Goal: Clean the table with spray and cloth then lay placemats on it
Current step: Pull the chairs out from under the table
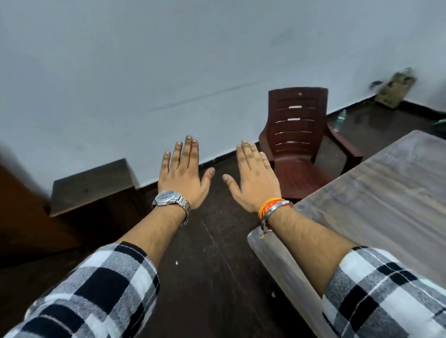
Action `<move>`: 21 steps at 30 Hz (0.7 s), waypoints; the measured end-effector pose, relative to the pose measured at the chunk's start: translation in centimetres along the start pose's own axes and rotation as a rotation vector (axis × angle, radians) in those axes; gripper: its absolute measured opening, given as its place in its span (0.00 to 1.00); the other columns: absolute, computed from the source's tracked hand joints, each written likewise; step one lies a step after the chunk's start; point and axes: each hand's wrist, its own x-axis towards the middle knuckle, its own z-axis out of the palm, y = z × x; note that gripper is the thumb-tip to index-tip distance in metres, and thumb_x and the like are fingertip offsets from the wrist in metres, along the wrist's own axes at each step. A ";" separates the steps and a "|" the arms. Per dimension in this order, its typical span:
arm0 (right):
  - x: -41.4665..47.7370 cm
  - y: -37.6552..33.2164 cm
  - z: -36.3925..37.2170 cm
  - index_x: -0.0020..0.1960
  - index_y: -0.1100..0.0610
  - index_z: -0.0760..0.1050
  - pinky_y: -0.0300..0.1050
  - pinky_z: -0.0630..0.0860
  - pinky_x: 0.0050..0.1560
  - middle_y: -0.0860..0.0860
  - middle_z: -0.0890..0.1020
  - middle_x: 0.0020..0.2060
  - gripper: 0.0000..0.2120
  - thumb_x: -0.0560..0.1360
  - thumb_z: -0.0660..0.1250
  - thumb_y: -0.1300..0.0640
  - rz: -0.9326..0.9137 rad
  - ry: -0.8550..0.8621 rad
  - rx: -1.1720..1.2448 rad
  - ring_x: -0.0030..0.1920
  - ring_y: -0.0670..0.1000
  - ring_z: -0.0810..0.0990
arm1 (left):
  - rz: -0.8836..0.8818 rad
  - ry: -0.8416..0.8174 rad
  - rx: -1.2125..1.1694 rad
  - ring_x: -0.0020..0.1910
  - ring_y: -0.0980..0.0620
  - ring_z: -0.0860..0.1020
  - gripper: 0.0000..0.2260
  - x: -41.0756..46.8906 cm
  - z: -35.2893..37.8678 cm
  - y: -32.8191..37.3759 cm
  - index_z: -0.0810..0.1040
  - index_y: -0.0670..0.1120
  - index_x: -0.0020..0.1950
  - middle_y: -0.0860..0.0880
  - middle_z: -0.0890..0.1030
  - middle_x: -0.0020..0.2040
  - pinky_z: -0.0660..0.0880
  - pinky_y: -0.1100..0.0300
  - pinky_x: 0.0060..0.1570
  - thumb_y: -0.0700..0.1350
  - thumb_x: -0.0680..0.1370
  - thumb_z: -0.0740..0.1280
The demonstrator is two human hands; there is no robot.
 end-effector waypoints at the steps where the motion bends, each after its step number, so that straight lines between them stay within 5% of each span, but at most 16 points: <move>1: 1.7 0.4 0.8 0.77 0.61 0.49 0.50 0.44 0.75 0.56 0.51 0.77 0.35 0.79 0.50 0.40 0.020 0.002 -0.008 0.77 0.53 0.47 | 0.030 0.003 -0.010 0.82 0.49 0.40 0.34 2.2 0.8 -0.4 0.38 0.46 0.82 0.49 0.37 0.83 0.37 0.49 0.78 0.61 0.83 0.46; 21: 39.6 20.5 18.7 0.77 0.61 0.47 0.50 0.44 0.75 0.57 0.49 0.77 0.37 0.78 0.51 0.39 0.447 0.015 -0.111 0.77 0.55 0.46 | 0.441 -0.135 -0.051 0.82 0.48 0.41 0.33 52.4 16.8 2.2 0.38 0.47 0.82 0.49 0.39 0.83 0.39 0.49 0.79 0.57 0.84 0.51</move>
